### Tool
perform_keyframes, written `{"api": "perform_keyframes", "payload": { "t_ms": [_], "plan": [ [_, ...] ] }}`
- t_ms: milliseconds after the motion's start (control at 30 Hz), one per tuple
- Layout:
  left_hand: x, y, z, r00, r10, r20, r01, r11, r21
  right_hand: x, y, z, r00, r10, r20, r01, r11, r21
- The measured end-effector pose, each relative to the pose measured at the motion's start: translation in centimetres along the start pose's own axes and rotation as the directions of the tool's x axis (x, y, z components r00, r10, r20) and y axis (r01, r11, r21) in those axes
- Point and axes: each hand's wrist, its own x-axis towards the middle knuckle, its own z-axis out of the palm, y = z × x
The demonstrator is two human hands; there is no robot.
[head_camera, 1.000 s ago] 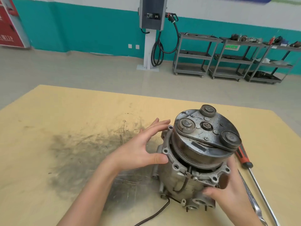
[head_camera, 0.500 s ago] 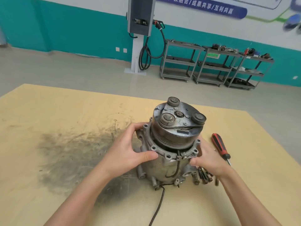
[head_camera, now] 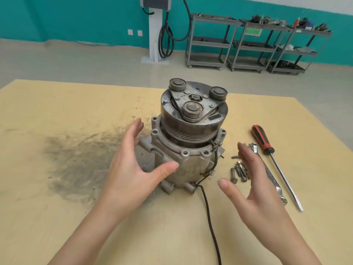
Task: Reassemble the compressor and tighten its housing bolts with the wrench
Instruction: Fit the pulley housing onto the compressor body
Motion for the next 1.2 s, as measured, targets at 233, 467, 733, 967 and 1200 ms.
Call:
{"api": "perform_keyframes", "payload": {
  "t_ms": [233, 467, 733, 967, 1200],
  "plan": [
    [2.2, -1.4, -1.7, 0.989, 0.054, 0.138, -0.027, 0.981, -0.19, -5.9, -0.8, 1.9, 0.936, 0.172, 0.308, 0.118, 0.67, -0.733],
    [3.7, -2.2, -1.2, 0.981, -0.056, 0.184, 0.132, 0.891, -0.435, -3.6, 0.7, 0.9, 0.902, 0.302, 0.309, 0.134, 0.484, -0.865],
    [4.2, -0.7, 0.2, 0.971, -0.144, 0.189, 0.226, 0.808, -0.544, 0.3, 3.8, -0.5, 0.957, 0.28, 0.074, -0.05, 0.412, -0.91],
    [6.5, -0.6, 0.7, 0.918, -0.287, 0.272, 0.396, 0.655, -0.644, 0.3, 3.6, 1.5, 0.994, 0.095, -0.06, -0.11, 0.706, -0.699],
    [6.6, -1.6, 1.7, 0.899, -0.23, 0.374, 0.437, 0.55, -0.712, 0.8, 0.8, 4.8, 0.97, 0.244, -0.011, -0.232, 0.937, 0.262]
  ]
}}
